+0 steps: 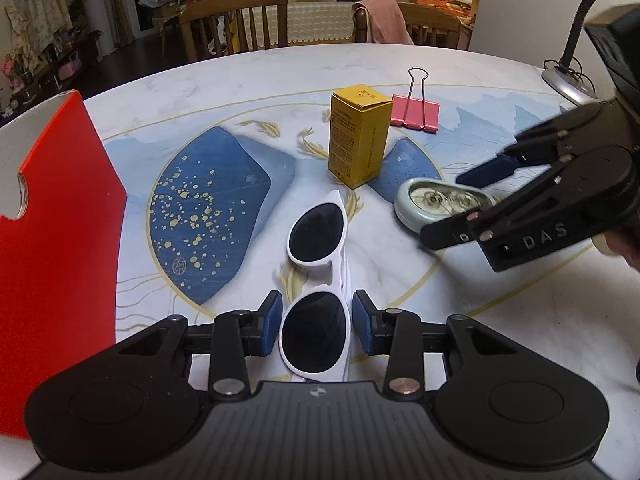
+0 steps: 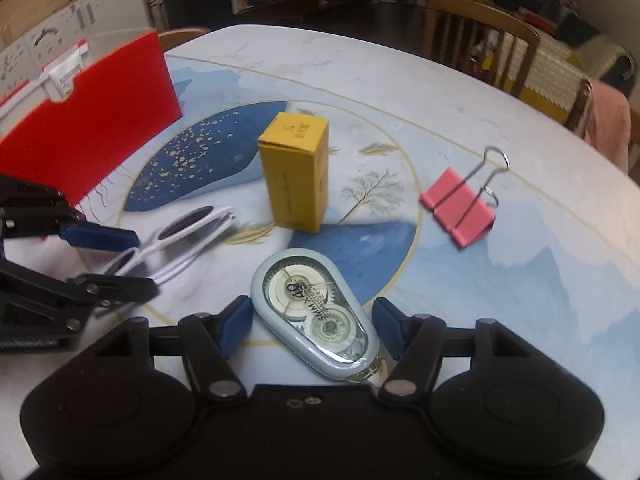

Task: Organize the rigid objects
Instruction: 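Grasp the white sunglasses with the left gripper while the right gripper grasps the tape roller, then carry the sunglasses and tape roller into the cardboard box with both grippers, then open both grippers to drop the sunglasses and tape roller in the box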

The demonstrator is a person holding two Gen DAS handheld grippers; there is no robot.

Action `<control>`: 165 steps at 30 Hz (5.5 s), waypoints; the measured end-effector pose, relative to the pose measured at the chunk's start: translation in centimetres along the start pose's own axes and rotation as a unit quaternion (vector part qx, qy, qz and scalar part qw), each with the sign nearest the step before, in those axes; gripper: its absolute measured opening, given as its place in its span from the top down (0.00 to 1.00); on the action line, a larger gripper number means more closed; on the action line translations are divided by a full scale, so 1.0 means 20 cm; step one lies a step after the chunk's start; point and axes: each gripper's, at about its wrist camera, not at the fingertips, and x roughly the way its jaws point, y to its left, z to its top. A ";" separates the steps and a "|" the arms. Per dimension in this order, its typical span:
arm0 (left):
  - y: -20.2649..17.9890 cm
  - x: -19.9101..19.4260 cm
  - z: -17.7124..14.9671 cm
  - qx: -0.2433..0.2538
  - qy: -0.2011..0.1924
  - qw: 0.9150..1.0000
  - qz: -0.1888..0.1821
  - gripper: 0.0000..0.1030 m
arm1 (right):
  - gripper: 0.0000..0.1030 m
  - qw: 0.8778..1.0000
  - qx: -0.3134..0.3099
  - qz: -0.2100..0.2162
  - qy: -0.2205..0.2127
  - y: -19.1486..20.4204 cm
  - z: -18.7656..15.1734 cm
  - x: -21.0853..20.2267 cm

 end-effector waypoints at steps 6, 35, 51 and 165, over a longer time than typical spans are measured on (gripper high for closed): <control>0.00 -0.03 -0.03 -0.011 0.003 1.000 -0.006 0.65 | 0.36 0.998 0.054 0.007 0.002 0.04 -0.09 -0.07; 0.04 -0.26 -0.17 -0.027 -0.014 0.999 -0.035 0.65 | 0.31 0.998 0.059 -0.031 0.000 0.21 -0.25 -0.27; 0.07 -0.33 -0.21 -0.030 -0.022 0.998 -0.041 0.65 | 0.51 0.998 0.030 -0.049 0.024 0.29 -0.26 -0.19; 1.36 -0.62 -0.10 -0.068 -0.043 0.996 -0.033 0.82 | 0.39 0.999 0.012 -0.035 -0.029 1.36 0.72 0.02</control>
